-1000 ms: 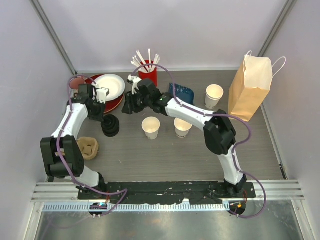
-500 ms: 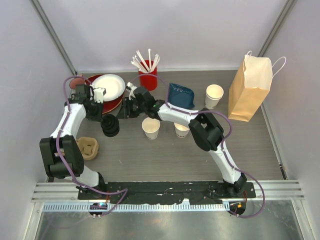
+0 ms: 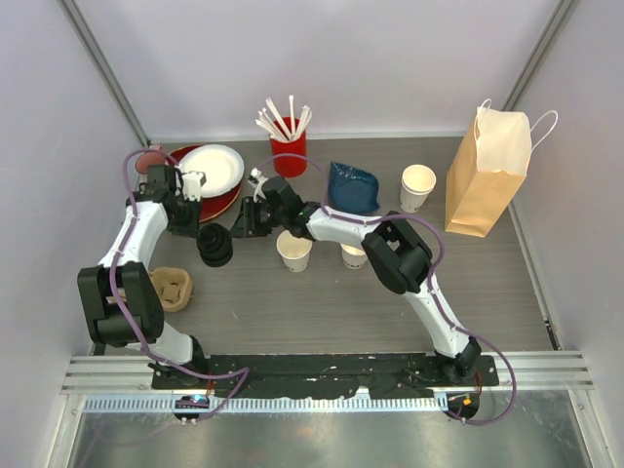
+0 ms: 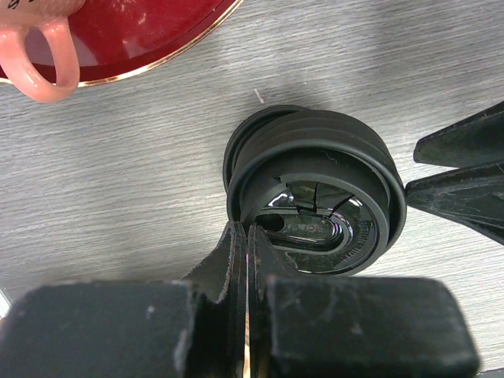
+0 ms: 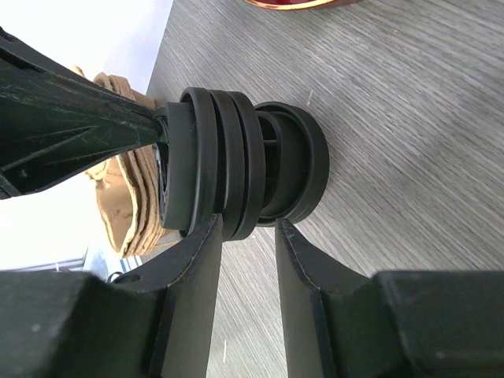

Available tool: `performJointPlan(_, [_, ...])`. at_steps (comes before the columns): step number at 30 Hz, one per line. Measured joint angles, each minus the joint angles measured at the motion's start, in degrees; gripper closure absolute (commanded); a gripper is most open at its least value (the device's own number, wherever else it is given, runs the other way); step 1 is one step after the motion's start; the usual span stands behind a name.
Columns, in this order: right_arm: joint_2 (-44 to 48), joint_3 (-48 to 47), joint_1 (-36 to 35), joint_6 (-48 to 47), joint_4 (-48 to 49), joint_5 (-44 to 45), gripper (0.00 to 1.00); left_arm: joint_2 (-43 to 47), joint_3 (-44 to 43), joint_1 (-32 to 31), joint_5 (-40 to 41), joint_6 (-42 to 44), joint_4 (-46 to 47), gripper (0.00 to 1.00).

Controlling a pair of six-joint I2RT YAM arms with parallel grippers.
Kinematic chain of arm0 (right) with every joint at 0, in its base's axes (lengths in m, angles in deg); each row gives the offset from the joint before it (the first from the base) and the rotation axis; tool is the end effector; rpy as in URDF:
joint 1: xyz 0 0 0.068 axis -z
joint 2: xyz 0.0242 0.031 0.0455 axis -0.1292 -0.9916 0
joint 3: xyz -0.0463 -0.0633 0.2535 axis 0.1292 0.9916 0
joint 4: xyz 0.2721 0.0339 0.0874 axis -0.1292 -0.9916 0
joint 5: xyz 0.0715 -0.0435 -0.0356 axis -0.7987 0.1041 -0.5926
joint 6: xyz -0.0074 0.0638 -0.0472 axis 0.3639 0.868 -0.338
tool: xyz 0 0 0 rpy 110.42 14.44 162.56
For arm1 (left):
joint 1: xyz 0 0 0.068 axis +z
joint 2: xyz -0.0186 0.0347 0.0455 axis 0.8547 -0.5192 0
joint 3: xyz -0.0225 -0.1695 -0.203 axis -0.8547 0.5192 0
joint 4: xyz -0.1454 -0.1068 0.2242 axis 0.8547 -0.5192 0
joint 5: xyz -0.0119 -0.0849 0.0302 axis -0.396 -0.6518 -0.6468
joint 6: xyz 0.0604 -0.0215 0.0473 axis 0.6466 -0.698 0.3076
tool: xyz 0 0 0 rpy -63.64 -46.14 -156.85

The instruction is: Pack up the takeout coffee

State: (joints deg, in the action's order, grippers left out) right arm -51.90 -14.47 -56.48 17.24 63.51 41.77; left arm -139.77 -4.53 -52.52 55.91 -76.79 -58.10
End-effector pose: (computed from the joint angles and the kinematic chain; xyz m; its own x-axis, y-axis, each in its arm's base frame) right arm 0.3605 0.4572 0.1443 -0.8343 -0.0448 -0.5495 -0.4998 0.4822 0.7195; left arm 0.3481 0.0255 0.2017 -0.8745 0.0958 -0.4755 0.1456 0.9869 -0.0691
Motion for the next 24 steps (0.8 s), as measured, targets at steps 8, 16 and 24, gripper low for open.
performJointPlan(8, [-1.0, 0.2, -0.1, 1.4, 2.0, -0.8, 0.61, 0.0, 0.0, 0.2, 0.0, 0.0, -0.1, 1.00])
performJointPlan(16, [-3.3, 0.2, -1.2, 3.0, 3.1, -2.1, 0.61, -0.3, 0.0, 0.2, -1.3, -0.2, -0.1, 1.00])
performJointPlan(24, [-3.6, 0.3, -1.4, 2.7, 3.2, -2.0, 0.61, -0.7, 0.0, 0.2, 0.2, -0.2, -0.2, 1.00])
